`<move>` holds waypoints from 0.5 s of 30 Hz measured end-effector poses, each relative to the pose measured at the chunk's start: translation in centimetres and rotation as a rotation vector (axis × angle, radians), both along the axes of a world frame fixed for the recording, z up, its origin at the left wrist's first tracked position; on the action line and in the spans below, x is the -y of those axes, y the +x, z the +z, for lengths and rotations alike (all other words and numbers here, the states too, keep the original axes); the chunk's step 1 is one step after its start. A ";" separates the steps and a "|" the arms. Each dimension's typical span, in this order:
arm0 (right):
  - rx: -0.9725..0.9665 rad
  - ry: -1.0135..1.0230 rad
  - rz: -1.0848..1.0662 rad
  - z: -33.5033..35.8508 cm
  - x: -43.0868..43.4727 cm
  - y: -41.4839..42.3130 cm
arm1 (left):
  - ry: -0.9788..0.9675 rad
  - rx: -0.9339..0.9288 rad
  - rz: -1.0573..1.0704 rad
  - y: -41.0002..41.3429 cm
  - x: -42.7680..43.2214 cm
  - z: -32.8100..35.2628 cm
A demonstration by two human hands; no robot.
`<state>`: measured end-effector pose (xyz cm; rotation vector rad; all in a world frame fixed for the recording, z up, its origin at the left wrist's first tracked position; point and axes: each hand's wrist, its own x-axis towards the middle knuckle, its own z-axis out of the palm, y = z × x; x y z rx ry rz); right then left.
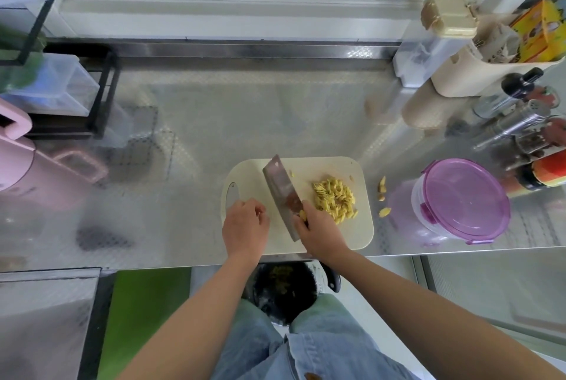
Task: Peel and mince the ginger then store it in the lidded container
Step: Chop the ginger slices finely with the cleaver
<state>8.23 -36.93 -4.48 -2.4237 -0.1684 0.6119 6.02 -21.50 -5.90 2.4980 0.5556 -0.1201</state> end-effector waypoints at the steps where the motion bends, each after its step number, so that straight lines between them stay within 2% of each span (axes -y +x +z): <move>1: 0.003 -0.020 0.016 0.0 0.0 -0.1 | 0.003 0.001 -0.003 0.1 -0.1 0.0; 7: 0.008 -0.102 -0.236 -0.3 2.2 0.3 | 0.004 -0.006 -0.032 0.3 0.0 -0.5; 11: -0.033 -0.061 -0.292 0.4 2.7 0.5 | -0.029 -0.010 -0.074 0.7 0.5 -0.4; 15: 0.023 -0.010 -0.313 1.4 1.9 0.3 | -0.192 0.003 -0.091 1.3 1.6 0.6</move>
